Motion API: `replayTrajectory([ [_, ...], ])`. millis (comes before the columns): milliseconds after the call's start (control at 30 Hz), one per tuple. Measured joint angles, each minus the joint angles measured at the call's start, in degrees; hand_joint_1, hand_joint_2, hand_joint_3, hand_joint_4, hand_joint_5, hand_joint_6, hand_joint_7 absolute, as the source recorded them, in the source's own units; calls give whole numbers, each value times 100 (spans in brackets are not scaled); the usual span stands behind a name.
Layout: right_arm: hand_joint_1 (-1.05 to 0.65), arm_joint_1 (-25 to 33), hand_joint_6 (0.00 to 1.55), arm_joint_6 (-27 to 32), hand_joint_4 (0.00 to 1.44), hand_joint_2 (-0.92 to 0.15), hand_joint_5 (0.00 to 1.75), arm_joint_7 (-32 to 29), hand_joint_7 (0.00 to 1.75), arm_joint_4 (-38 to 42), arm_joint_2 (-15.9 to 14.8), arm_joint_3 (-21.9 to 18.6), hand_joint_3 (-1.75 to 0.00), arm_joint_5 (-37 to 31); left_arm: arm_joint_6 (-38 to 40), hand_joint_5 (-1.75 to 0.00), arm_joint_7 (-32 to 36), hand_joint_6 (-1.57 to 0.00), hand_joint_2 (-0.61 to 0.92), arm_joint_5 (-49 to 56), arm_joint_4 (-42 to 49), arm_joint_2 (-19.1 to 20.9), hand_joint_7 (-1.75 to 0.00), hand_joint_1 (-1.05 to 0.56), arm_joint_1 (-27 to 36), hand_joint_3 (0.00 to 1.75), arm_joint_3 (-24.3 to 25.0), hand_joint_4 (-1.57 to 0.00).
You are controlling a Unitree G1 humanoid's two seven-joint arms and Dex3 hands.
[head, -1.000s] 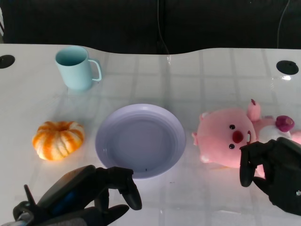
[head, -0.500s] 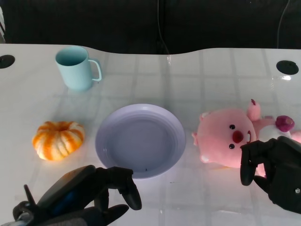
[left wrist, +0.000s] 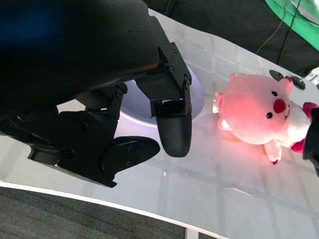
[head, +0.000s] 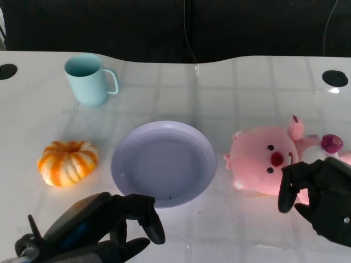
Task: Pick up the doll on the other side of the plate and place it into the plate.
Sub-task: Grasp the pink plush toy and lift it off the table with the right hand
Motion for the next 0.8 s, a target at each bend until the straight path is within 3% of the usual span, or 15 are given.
replayTrajectory([
  [133, -8, 10, 89, -113, 78, -85, 91, -273, 30, -9, 133, -99, -23, 41, 4, -174, 0, -74, 72, 0, 0, 6, -108, -13, -1, 70, 0, -68],
  [233, -14, 24, 83, -218, 74, -89, 73, -512, 14, -10, 195, -196, -12, 32, 4, -175, 0, -74, 72, 0, 0, 9, -108, -13, -2, 70, 0, -71],
  [300, -16, 51, 78, -323, 73, -90, 63, -690, 8, -9, 240, -213, -9, -4, 6, -175, 0, -74, 72, 2, -1, 9, -108, -14, -2, 70, 0, -71],
  [433, -28, 66, 60, -681, 51, -92, 47, -1085, 0, 74, 270, -222, -8, -166, 10, -173, 0, -74, 72, 13, -1, 14, -108, -13, -6, 69, -2, -68],
  [633, -42, 66, 36, -807, 27, -92, 35, -1387, 0, 100, 184, -233, -6, -632, 10, -174, 0, -74, 73, 11, -1, 21, -108, -14, -7, 69, -1, -68],
  [800, -50, 62, 27, -727, 16, -91, 31, -1587, 0, 159, 69, -228, -2, -1248, 10, -174, 0, -74, 73, 9, 0, 22, -108, -14, -10, 68, -1, -68],
])
